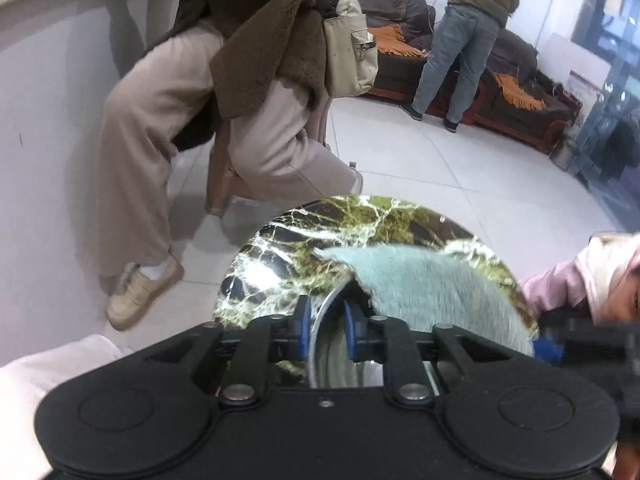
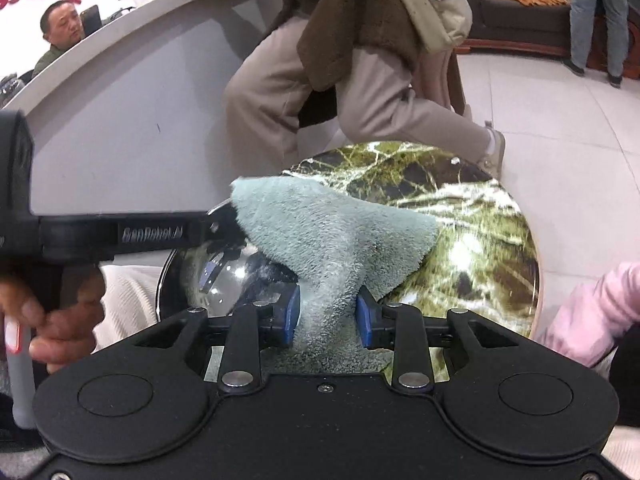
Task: Clean bowl
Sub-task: 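Hold the bowl rim with the left gripper while the right gripper wipes the towel around the inner wall, then hold the bowl rim with the left gripper while the right gripper rubs the towel across the bowl bottom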
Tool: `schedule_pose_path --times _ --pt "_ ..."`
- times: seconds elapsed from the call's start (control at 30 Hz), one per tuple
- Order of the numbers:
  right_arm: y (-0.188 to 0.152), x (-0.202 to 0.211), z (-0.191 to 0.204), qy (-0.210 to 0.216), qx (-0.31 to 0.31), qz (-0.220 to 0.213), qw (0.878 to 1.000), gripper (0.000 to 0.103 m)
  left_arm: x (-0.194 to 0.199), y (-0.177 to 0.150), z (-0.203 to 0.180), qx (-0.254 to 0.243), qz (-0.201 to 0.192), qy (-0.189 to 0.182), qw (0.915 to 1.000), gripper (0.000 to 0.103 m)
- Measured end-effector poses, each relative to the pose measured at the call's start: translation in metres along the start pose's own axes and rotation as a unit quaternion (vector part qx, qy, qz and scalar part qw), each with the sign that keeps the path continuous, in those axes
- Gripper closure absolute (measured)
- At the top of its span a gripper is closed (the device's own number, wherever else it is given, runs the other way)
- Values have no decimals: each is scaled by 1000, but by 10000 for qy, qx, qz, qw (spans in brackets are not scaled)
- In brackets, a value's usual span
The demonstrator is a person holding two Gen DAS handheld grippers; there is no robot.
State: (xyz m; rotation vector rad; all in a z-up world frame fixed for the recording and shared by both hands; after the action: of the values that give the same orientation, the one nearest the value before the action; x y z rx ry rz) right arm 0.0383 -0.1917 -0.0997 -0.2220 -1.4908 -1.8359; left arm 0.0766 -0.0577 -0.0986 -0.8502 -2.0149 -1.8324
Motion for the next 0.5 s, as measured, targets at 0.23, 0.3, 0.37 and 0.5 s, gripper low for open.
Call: schedule_pose_path --times 0.23,0.3,0.37,0.5 --pt "5 -23 3 166 607 282 9976 74 10 -2 -3 -77 145 -260 9995 90" --pt "8 -27 6 177 829 326 9959 75 3 5 0 -109 128 -301 9994 89" --pt "12 -31 8 216 1066 409 9932 74 -8 7 3 -145 243 -428 9987 89" --pt "17 -39 12 316 1325 519 9893 75 -10 -4 -1 -221 462 -569 9971 91"
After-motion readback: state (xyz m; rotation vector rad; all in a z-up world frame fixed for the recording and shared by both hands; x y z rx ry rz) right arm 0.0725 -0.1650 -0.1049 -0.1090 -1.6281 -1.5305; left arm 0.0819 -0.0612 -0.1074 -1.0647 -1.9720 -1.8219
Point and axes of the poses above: each gripper's, at about its wrist camera, not at the fingertips, and x roughly against the way its jaws point, z to its left, y to its top, the point moved 9 cm from there along -x, roughly the way its jaws point, and after that the axes turned 13 degrees about -z, right-handed, at the moved point
